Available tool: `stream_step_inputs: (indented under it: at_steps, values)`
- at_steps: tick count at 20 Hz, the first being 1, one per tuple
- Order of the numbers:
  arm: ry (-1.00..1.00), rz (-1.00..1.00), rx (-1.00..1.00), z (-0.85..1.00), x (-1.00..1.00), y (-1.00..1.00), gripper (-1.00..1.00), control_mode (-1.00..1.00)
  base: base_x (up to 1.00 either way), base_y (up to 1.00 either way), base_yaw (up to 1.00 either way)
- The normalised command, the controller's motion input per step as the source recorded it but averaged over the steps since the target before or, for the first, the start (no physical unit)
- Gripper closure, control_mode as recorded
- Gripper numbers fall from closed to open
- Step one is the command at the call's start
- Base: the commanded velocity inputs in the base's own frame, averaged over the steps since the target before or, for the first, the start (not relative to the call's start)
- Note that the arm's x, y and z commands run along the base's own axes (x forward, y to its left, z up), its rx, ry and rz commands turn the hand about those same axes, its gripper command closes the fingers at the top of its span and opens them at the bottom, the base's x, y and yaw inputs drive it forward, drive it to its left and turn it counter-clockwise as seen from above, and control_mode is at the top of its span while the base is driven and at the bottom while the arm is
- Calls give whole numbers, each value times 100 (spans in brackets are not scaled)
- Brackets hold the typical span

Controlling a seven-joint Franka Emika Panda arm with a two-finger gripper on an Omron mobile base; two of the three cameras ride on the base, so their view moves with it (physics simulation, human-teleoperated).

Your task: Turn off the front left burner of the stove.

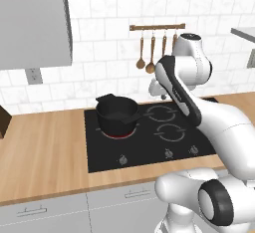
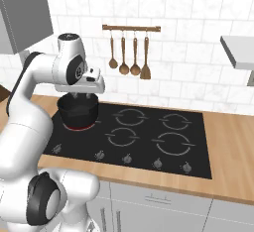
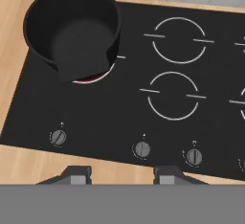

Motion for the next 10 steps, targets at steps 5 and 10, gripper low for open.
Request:
stream_step_inputs:
  at_steps: [5,10]
  values:
    - [3,1,0,-5,-2,0,-100,-100,0,0,0]
    - [1,13,0,-19,-9,0,-100,-100,0,0,0]
